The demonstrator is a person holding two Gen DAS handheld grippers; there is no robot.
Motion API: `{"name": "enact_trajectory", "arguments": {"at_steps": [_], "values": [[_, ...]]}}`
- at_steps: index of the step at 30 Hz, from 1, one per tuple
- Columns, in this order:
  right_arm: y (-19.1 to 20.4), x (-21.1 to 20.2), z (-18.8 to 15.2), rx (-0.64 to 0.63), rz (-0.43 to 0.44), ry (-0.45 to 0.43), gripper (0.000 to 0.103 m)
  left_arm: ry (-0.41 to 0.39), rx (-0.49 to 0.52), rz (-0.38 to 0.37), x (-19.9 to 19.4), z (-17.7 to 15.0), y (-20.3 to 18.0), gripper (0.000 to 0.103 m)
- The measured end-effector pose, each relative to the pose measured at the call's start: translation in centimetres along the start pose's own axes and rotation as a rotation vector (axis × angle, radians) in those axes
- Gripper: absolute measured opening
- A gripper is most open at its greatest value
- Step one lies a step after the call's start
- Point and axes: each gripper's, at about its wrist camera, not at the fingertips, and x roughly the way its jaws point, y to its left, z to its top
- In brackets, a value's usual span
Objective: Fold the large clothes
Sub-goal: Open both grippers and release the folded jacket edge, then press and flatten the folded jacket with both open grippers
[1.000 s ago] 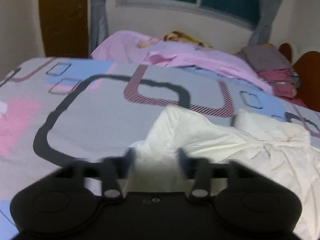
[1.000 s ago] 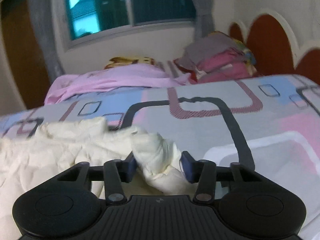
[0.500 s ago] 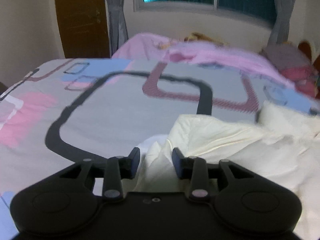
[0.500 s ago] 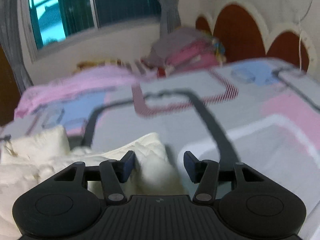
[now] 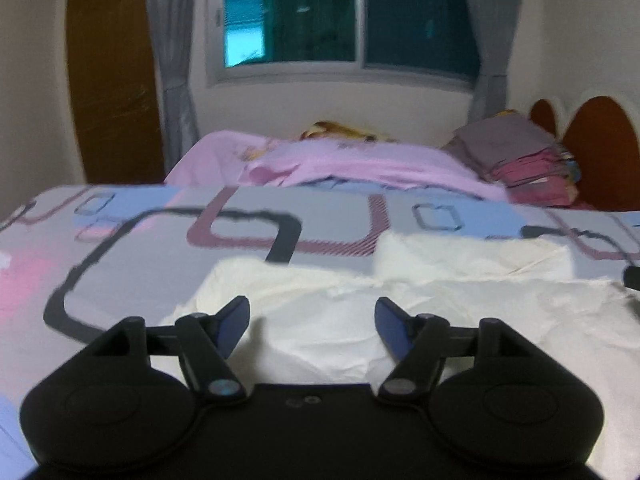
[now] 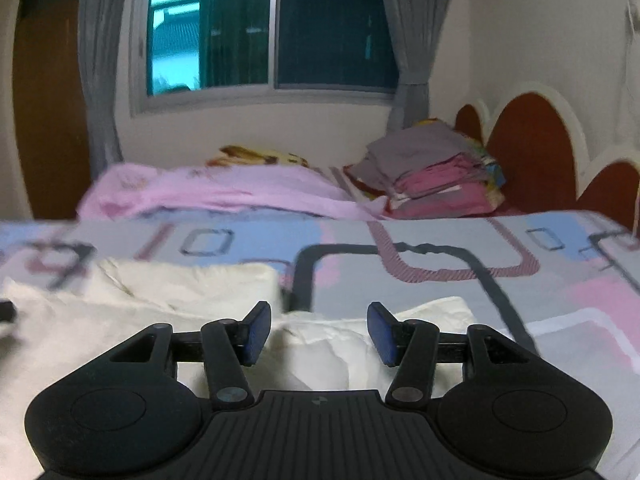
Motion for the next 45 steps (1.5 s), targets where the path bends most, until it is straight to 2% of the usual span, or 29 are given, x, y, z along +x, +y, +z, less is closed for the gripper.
{"name": "enact_trajectory", "arguments": {"at_steps": [2, 3, 5, 7, 17, 20, 24, 27, 31, 34, 37, 38, 45], "values": [[-0.3, 1.8, -1.2, -0.006, -0.012, 0.03, 0.053, 0.011, -0.007, 0.034, 1.3, -1.0, 0.2, 0.07], [-0.5, 2.4, -1.7, 0.004, -0.014, 0.033, 0.053, 0.007, -0.011, 0.038, 1.6, -1.5, 0.4, 0.074], [-0.8, 3.1, -2.2, 0.006, -0.019, 0.036, 0.06, -0.008, -0.011, 0.043, 1.9, -2.2, 0.6, 0.075], [-1.0, 3.7, -2.5, 0.009, -0.012, 0.037, 0.062, -0.02, 0.006, 0.054, 2.2, -2.7, 0.4, 0.075], [-1.2, 6.1, -3.6, 0.019, -0.001, 0.086, 0.062, 0.021, -0.023, 0.035, 4.0, -2.9, 0.5, 0.076], [-1.6, 5.3, -2.6, 0.017, 0.026, 0.108, 0.063, 0.059, -0.006, 0.033, 3.9, -2.3, 0.6, 0.077], [-2.2, 1.1, -0.8, 0.06, 0.078, 0.062, 0.063, 0.109, -0.095, 0.009, 2.1, -1.1, 2.1, 0.081], [-1.2, -2.3, -0.3, 0.048, 0.102, 0.013, 0.063, 0.1, -0.144, -0.007, -0.3, -0.4, 2.4, 0.085], [0.7, -5.0, -1.3, 0.043, 0.129, 0.001, 0.063, 0.103, -0.12, -0.048, -3.1, -0.5, 0.6, 0.087], [1.4, -4.7, -3.0, 0.022, 0.095, 0.039, 0.063, 0.125, -0.088, -0.079, -3.6, -1.6, -1.1, 0.09], [1.2, -3.1, -4.8, 0.014, 0.067, 0.082, 0.065, 0.16, -0.042, -0.051, -2.1, -3.2, -2.2, 0.092], [1.2, -2.8, -5.1, 0.014, 0.061, 0.087, 0.07, 0.163, -0.037, -0.049, -1.7, -3.7, -2.2, 0.093], [1.9, -1.3, -7.2, -0.025, 0.032, 0.078, 0.072, 0.155, 0.013, -0.022, -0.9, -4.7, -3.0, 0.095]]}}
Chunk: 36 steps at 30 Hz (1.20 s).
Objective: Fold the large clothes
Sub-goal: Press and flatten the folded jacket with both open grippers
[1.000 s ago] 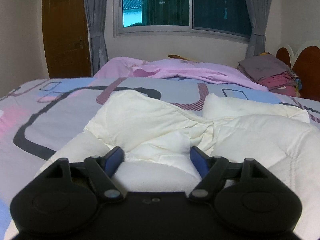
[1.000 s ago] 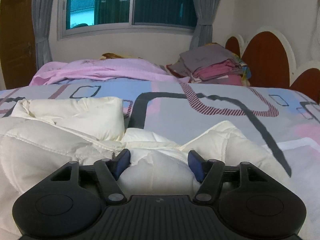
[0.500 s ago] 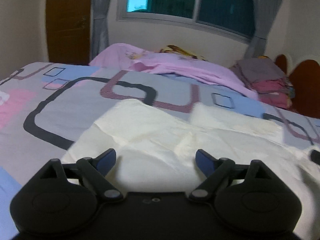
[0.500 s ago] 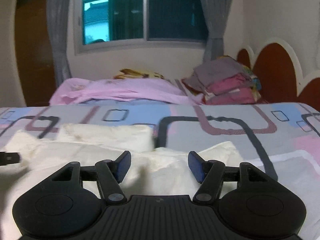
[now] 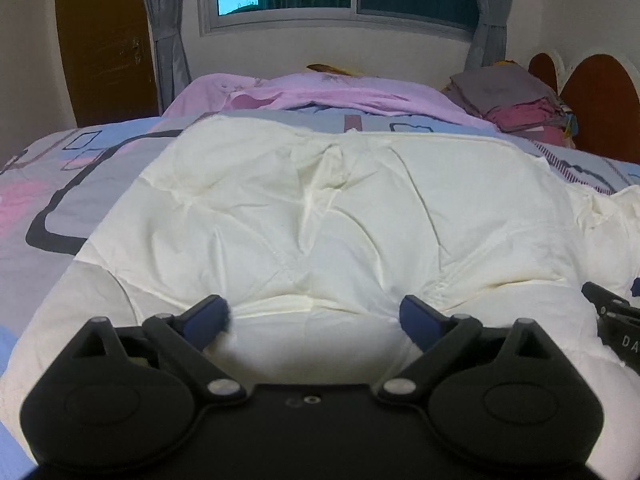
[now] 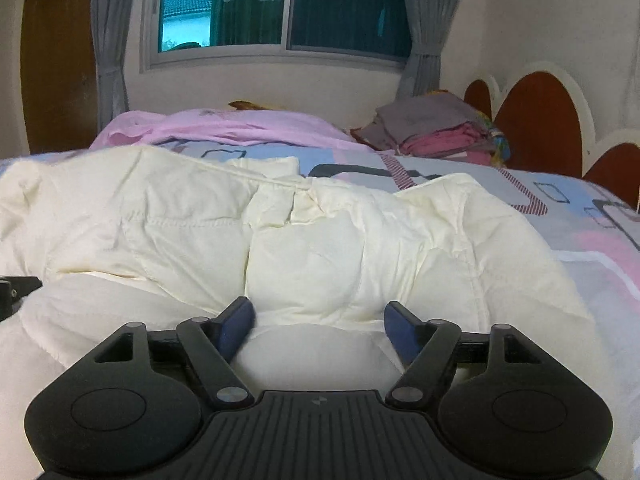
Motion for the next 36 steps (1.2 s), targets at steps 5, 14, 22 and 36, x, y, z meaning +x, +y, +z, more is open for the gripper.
{"name": "enact_trajectory", "arguments": {"at_steps": [5, 14, 22, 36], "values": [[-2.1, -2.0, 2.0, 0.071, 0.071, 0.011, 0.072, 0.042, -0.027, -0.024, -1.1, 1.1, 0.9, 0.093], [-2.7, -5.5, 3.5, 0.112, 0.119, -0.043, 0.072, 0.022, -0.053, 0.022, -3.0, 1.9, 3.2, 0.093], [-2.5, -4.6, 1.9, 0.093, 0.099, 0.049, 0.072, 0.056, -0.062, 0.045, -3.1, 1.3, 4.0, 0.094], [-5.6, -11.9, -0.6, 0.125, 0.026, 0.04, 0.094, 0.108, -0.149, 0.004, -7.7, -0.4, 9.0, 0.099]]}}
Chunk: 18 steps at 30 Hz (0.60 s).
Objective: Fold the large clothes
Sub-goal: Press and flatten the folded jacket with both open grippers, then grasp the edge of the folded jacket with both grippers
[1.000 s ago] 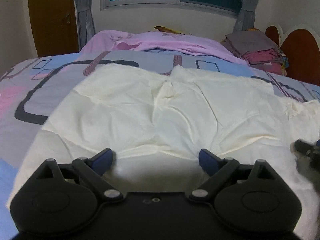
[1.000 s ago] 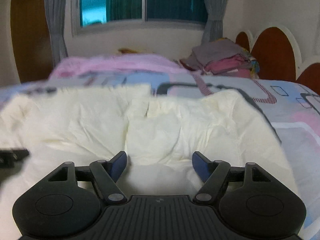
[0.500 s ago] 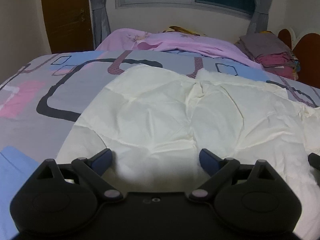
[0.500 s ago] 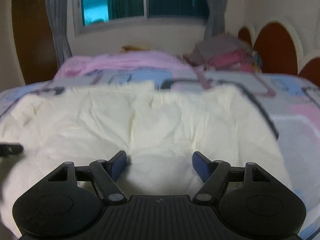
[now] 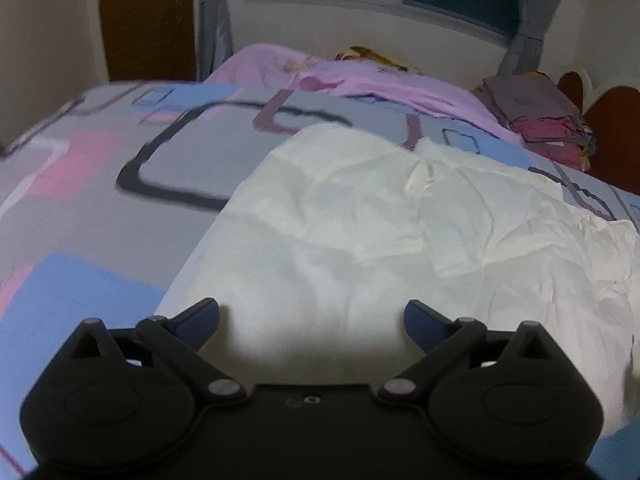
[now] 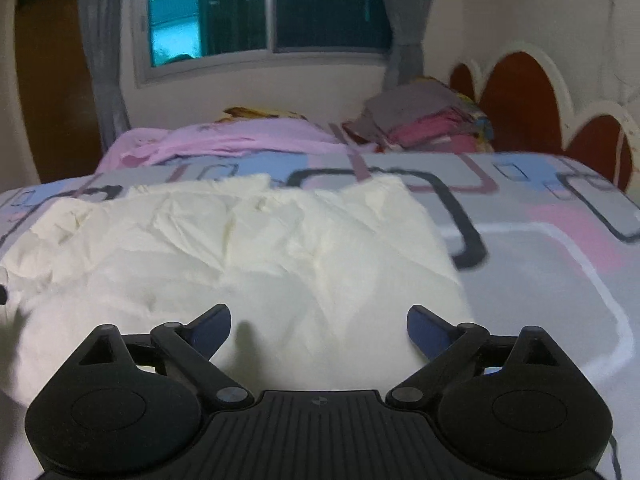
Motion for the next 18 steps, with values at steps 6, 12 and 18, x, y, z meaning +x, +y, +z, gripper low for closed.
{"name": "enact_trajectory", "arguments": {"at_steps": [6, 12, 18], "values": [[-2.2, -3.0, -1.8, 0.03, -0.06, 0.024, 0.094, 0.062, -0.127, -0.012, -1.3, -2.3, 4.4, 0.1], [-4.2, -4.5, -4.0, 0.085, -0.085, 0.088, 0.095, 0.126, -0.223, -0.029, -1.8, -4.8, 7.7, 0.1], [-4.9, -3.8, -5.0, 0.161, -0.061, 0.142, 0.095, 0.179, -0.351, -0.095, -0.2, -5.7, 9.2, 0.1]]}}
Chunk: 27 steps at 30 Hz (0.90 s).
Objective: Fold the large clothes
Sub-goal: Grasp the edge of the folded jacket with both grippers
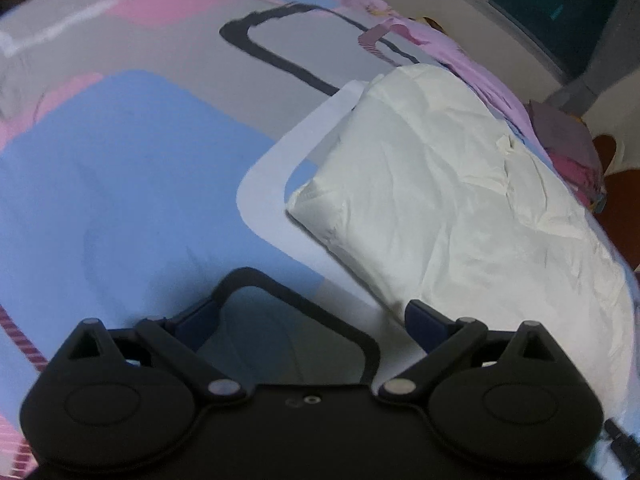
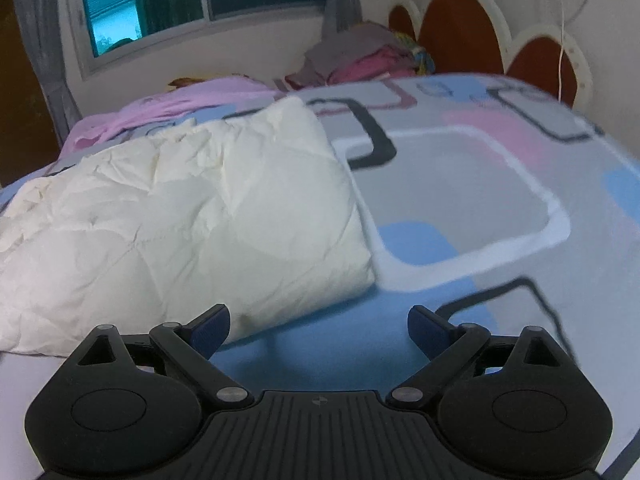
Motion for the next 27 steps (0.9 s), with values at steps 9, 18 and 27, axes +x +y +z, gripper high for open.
{"name": "enact_trajectory", "arguments": {"at_steps": [9, 18, 27], "values": [[-0.3, 2.4, 0.5, 0.075, 0.056, 0.066, 0.095, -0.035, -0.029, -0.032, 1.9, 1.2, -1.2, 0.101], [-0.9, 4.3, 2.0, 0.161, 0.11, 0.077, 0.095, -0.067, -0.051, -0.065, 3.4, 2.2, -2.4, 0.099], [-0.8, 6.7, 4.1, 0.234, 0.143, 0.074, 0.095, -0.095, -0.076, -0.077, 4.4, 3.3, -3.1, 0.096]]}}
